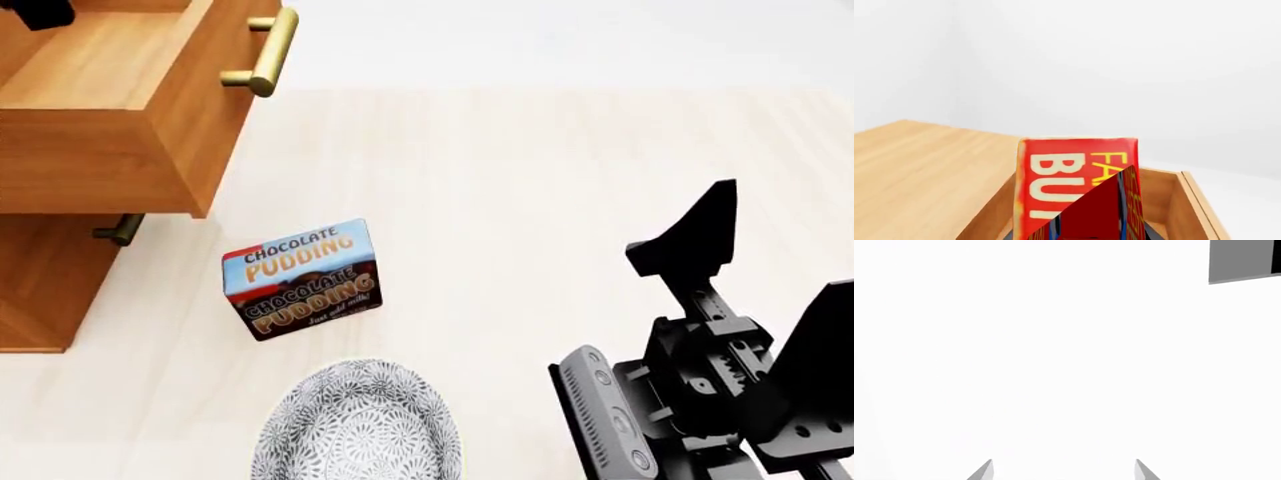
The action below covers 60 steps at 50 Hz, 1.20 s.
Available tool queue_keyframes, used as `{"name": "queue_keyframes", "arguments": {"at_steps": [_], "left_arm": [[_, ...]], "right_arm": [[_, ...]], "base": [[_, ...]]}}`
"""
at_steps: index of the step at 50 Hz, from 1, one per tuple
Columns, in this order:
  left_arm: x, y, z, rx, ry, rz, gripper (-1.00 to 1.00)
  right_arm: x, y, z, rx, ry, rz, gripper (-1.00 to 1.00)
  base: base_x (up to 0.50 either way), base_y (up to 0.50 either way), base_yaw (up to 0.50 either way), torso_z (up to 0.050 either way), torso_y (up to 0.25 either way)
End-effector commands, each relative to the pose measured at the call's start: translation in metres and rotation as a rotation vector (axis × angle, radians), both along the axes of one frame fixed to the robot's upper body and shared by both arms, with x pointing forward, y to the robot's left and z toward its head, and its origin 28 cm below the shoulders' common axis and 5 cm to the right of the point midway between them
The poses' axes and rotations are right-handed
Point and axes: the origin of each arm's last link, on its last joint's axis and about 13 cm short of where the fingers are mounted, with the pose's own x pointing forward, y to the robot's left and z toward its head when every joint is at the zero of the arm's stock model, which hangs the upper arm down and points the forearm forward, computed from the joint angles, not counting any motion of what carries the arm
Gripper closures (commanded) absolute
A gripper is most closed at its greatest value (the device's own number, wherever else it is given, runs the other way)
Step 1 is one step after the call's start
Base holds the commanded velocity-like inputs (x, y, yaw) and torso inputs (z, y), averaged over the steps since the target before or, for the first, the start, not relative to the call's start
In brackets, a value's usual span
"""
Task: Put the butter at the front in the top drawer of the cabinet and close it.
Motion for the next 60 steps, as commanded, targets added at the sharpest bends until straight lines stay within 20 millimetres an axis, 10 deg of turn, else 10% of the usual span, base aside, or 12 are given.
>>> {"name": "queue_keyframes", "arguments": {"at_steps": [1, 60], "left_arm": [[0.001, 0.003, 0.006, -0.009, -0.042, 0.025, 1.00], [0.009, 0.000, -0.008, 0.032, 0.036, 0.042, 1.00]], "right_arm": [[-0.001, 0.000, -0.001, 0.003, 0.003, -0.002, -1.00], [-0.005, -0.002, -0.004, 0.022, -0.003, -0.006, -1.00]], "base": [[0.00, 0.00, 0.00, 0.000, 0.000], [0.00, 0.00, 0.00, 0.000, 0.002]]}}
